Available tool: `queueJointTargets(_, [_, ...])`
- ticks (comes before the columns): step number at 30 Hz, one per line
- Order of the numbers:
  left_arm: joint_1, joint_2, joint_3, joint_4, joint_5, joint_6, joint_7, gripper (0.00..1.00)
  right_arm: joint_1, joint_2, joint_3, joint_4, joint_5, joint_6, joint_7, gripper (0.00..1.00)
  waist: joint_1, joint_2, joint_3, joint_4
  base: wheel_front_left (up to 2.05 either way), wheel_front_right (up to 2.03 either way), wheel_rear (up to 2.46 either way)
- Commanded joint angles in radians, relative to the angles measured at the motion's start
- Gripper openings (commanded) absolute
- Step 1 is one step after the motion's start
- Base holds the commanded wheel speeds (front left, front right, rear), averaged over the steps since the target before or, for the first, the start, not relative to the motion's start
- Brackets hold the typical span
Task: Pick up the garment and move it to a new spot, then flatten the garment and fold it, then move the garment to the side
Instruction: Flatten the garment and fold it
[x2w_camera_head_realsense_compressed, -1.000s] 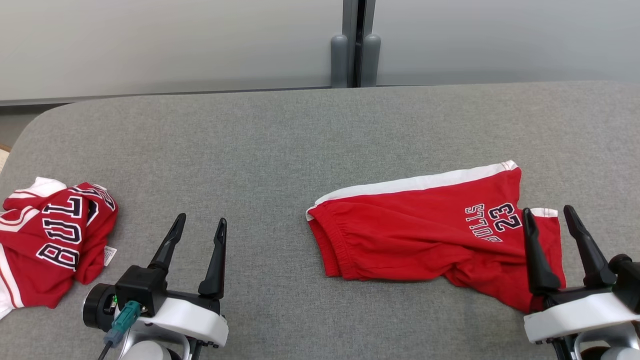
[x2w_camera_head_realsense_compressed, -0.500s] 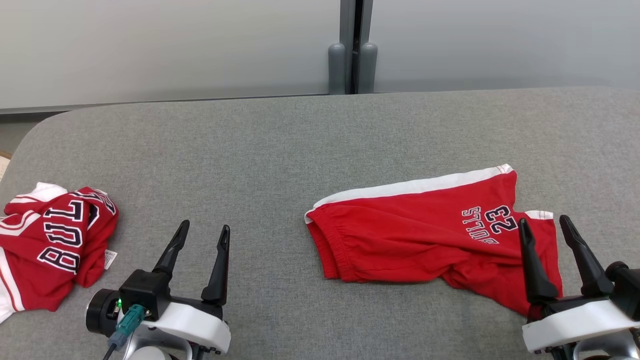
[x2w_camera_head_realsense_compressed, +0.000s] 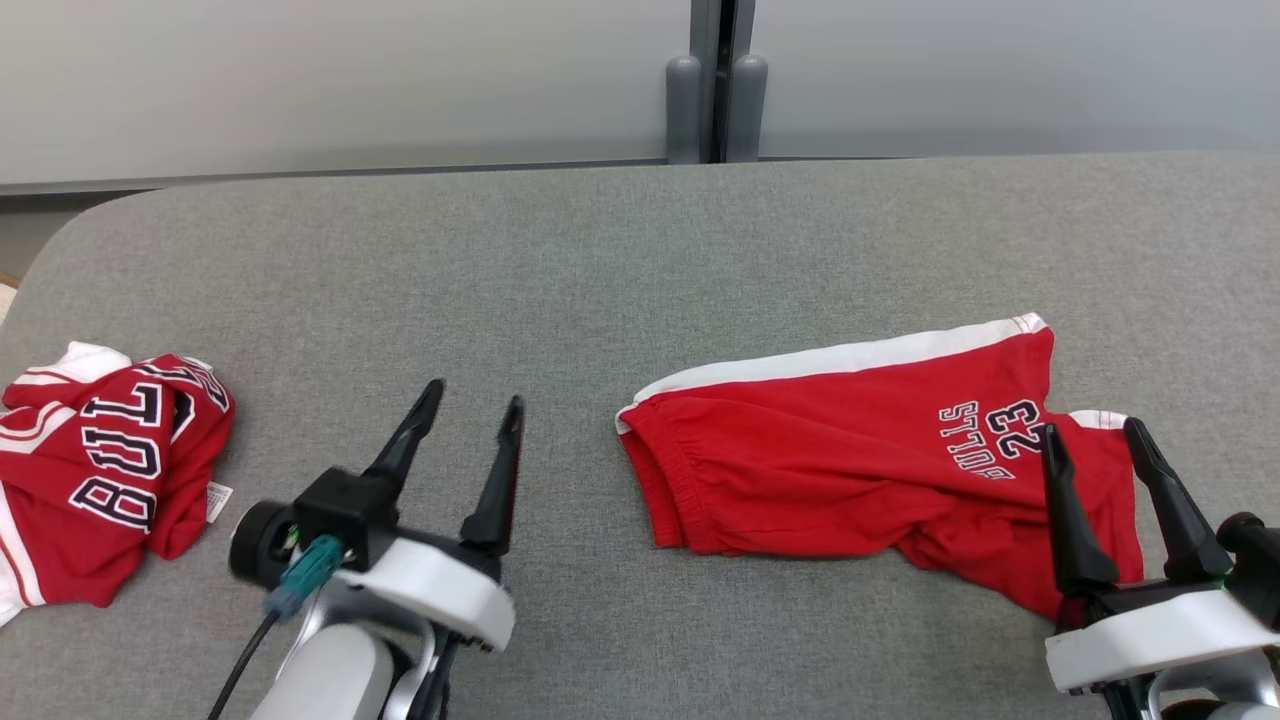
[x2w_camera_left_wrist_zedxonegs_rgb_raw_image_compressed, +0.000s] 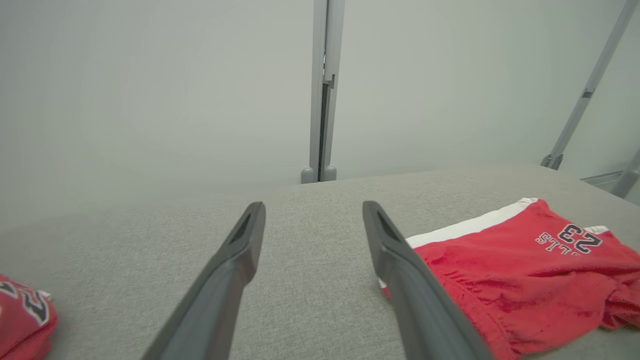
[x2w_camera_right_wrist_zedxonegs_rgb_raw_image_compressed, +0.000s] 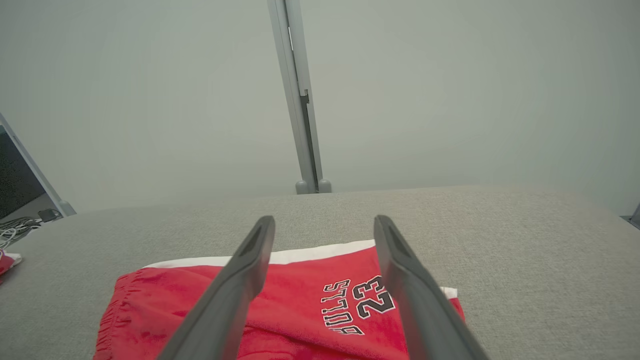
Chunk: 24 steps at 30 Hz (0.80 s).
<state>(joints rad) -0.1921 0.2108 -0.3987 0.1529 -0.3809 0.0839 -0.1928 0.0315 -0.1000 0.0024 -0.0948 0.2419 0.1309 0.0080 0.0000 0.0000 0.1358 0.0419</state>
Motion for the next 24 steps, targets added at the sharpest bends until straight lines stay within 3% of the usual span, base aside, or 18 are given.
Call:
queueJointTargets(1, [-0.052, -0.012, -0.019, 0.008, -0.007, -0.021, 0.020, 1.00, -0.016, 0.003, -0.001, -0.006, 0.001, 0.000, -0.002, 1.00, 0.0000, 0.0000, 0.021, 0.003, 0.00, 0.00, 0.00])
queueJointTargets(2, [-0.052, -0.012, -0.019, 0.008, -0.007, -0.021, 0.020, 1.00, -0.016, 0.003, -0.001, -0.006, 0.001, 0.000, -0.002, 1.00, 0.0000, 0.0000, 0.021, 0.003, 0.00, 0.00, 0.00])
queueJointTargets(5, [-0.176, -0.059, -0.072, 0.082, -0.024, -0.085, 0.091, 1.00, -0.039, 0.005, 0.012, -0.003, 0.002, 0.000, -0.001, 1.00, 0.0000, 0.0000, 0.064, -0.011, 0.00, 0.00, 0.00])
queueJointTargets(10, [-0.309, -0.102, -0.113, 0.286, -0.070, -0.150, 0.204, 1.00, -0.069, 0.006, 0.029, 0.022, 0.011, 0.000, -0.011, 1.00, 0.0000, 0.0000, 0.106, -0.047, 0.00, 0.00, 0.00])
queueJointTargets(16, [-0.368, -0.120, -0.138, 0.452, -0.121, -0.188, 0.263, 1.00, -0.078, 0.008, 0.027, 0.048, 0.024, 0.000, -0.027, 1.00, 0.0000, 0.0000, 0.124, -0.064, 0.00, 0.00, 0.00])
queueJointTargets(17, [-0.377, -0.122, -0.145, 0.474, -0.129, -0.192, 0.273, 0.92, -0.081, 0.009, 0.027, 0.052, 0.025, 0.000, -0.028, 1.00, 0.0000, 0.0000, 0.127, -0.066, 0.00, 0.00, 0.00])
queueJointTargets(18, [-0.382, -0.124, -0.153, 0.494, -0.131, -0.197, 0.278, 0.73, -0.085, 0.008, 0.027, 0.056, 0.027, 0.000, -0.029, 1.00, 0.0000, 0.0000, 0.129, -0.067, 0.00, 0.00, 0.00])
queueJointTargets(19, [-0.387, -0.125, -0.159, 0.511, -0.134, -0.198, 0.281, 0.42, -0.089, 0.009, 0.027, 0.058, 0.030, 0.000, -0.030, 1.00, 0.0000, 0.0000, 0.131, -0.068, 0.00, 0.00, 0.00])
queueJointTargets(20, [-0.393, -0.125, -0.166, 0.530, -0.133, -0.201, 0.280, 0.26, -0.092, 0.009, 0.028, 0.060, 0.032, 0.000, -0.032, 1.00, 0.0000, 0.0000, 0.133, -0.070, 0.00, 0.00, 0.00])
queueJointTargets(21, [-0.398, -0.126, -0.174, 0.546, -0.133, -0.204, 0.279, 0.00, -0.093, 0.009, 0.028, 0.064, 0.032, 0.000, -0.034, 1.00, 0.0000, 0.0000, 0.135, -0.071, 0.00, 0.00, 0.00])
queueJointTargets(24, [-0.415, -0.128, -0.187, 0.576, -0.135, -0.206, 0.248, 0.00, -0.098, 0.004, 0.027, 0.069, 0.038, 0.000, -0.038, 1.00, 0.0000, 0.0000, 0.136, -0.071, 0.00, 0.00, 0.00])
